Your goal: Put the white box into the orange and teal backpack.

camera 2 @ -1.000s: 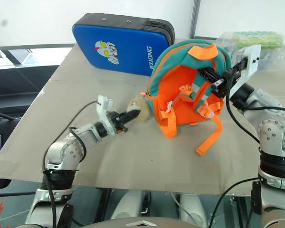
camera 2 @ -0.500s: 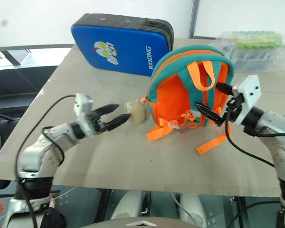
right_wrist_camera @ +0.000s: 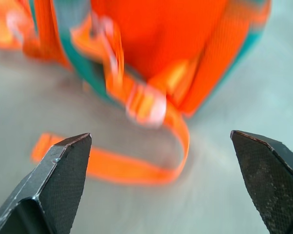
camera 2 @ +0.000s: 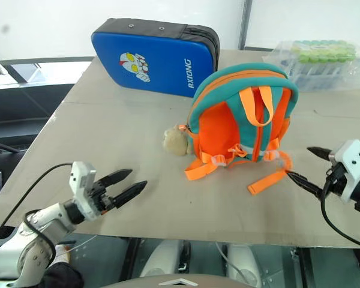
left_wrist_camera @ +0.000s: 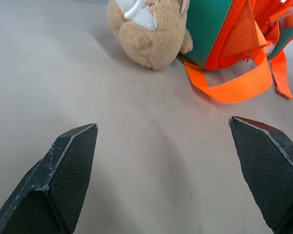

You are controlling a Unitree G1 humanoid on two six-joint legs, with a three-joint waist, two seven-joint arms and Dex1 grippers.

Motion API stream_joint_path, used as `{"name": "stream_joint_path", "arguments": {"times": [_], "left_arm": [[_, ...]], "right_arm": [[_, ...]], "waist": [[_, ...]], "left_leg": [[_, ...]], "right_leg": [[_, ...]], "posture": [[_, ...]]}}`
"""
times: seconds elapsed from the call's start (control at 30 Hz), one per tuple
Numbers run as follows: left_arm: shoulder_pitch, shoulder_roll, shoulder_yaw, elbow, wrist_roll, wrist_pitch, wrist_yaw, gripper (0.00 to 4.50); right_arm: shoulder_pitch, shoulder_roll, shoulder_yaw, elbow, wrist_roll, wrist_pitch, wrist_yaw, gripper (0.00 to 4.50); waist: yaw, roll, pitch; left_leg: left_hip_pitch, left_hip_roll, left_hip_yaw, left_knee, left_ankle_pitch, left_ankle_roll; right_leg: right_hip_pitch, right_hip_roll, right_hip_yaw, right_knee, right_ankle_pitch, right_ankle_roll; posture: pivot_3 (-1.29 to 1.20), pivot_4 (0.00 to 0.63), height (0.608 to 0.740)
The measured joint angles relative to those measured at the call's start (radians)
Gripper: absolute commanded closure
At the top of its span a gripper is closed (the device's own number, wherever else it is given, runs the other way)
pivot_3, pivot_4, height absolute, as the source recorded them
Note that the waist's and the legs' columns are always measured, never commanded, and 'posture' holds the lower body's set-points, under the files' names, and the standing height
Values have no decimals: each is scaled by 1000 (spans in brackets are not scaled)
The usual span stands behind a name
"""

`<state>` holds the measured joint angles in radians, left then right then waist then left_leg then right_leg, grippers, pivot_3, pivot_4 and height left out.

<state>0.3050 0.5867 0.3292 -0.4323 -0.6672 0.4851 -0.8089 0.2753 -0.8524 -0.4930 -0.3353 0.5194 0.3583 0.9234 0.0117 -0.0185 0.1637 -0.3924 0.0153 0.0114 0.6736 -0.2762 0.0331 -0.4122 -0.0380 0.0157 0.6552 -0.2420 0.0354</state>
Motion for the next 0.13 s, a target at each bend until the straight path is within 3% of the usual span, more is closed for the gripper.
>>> {"name": "stream_joint_path", "arguments": {"times": [0.13], "left_arm": [[39, 12, 42, -10, -3, -10, -5, 99]], "right_arm": [[37, 5, -22, 82, -31, -73, 41, 9]], "waist": [[0, 0, 0]], "left_leg": [[2, 1, 3, 0, 0, 0]], "right_leg": [[0, 2, 1, 0, 0, 0]], "posture": [[0, 150, 740]]}}
